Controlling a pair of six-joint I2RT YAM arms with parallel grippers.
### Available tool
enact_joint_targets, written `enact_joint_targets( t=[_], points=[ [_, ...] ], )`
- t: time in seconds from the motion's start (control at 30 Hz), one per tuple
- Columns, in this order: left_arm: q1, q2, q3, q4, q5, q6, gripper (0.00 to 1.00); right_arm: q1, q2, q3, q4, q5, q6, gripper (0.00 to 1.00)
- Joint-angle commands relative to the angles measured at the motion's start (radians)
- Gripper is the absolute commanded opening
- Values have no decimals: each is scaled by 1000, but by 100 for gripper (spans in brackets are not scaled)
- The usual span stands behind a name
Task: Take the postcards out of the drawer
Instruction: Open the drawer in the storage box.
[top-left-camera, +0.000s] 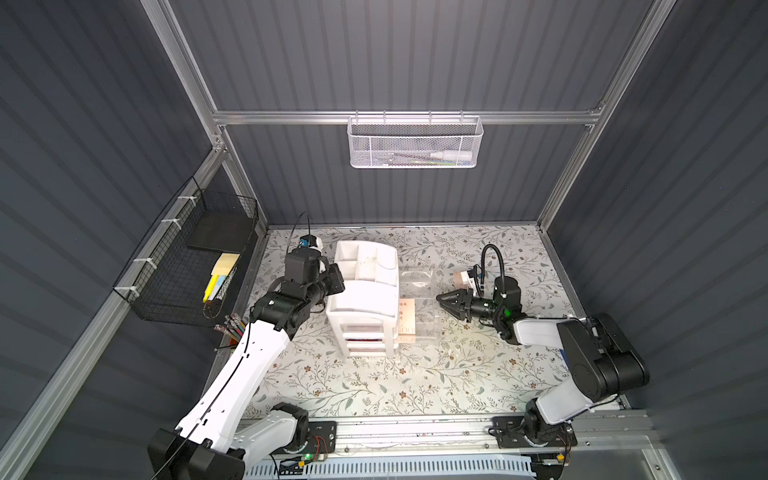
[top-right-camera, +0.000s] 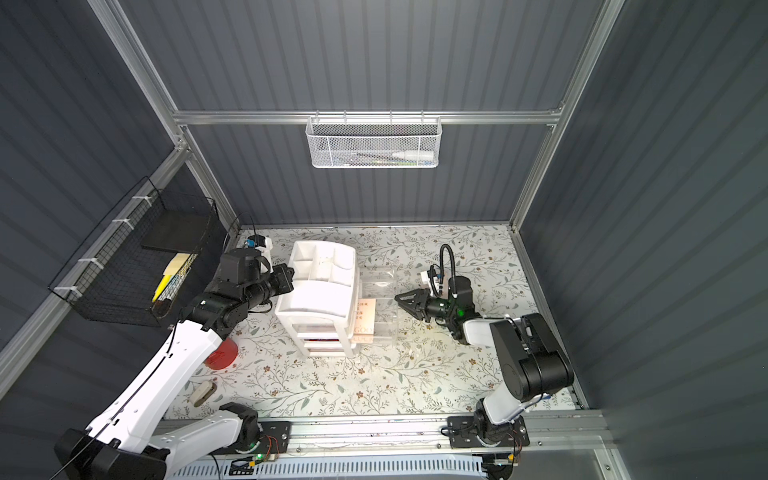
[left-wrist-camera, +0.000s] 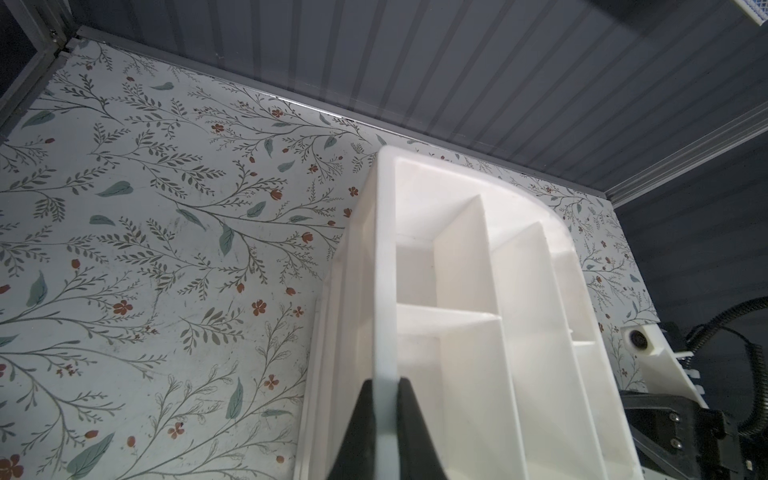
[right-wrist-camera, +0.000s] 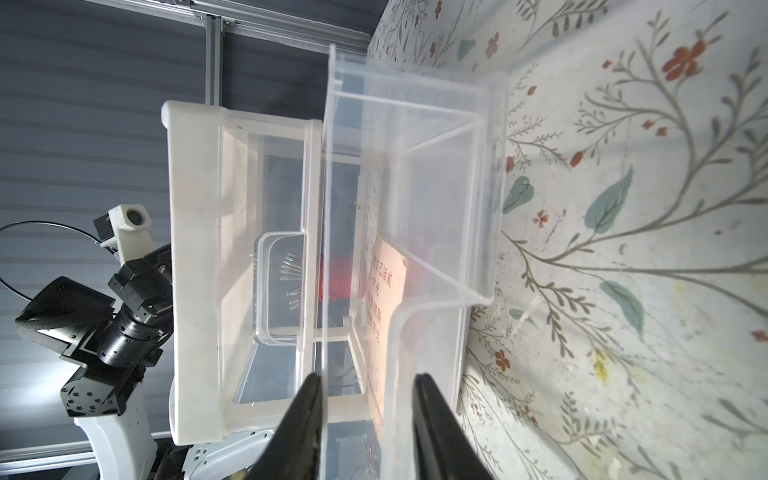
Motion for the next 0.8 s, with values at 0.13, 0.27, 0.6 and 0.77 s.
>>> enact_joint_targets(
  t=[0.13, 0.27, 0.6, 0.77],
  points=[
    [22, -31, -4, -24, -102, -6, 0, -28, -43, -6, -132, 38, -84, 32],
    [22, -44, -28, -13, -103, -31, 0, -27, -59, 1, -194, 56, -107, 33],
    [23, -26, -70, 47, -48, -71, 0, -11, -148, 35, -405, 123, -197, 41],
    [22, -17, -81, 65, -41, -81, 0, -9, -180, 52, -462, 141, -209, 44]
  ],
)
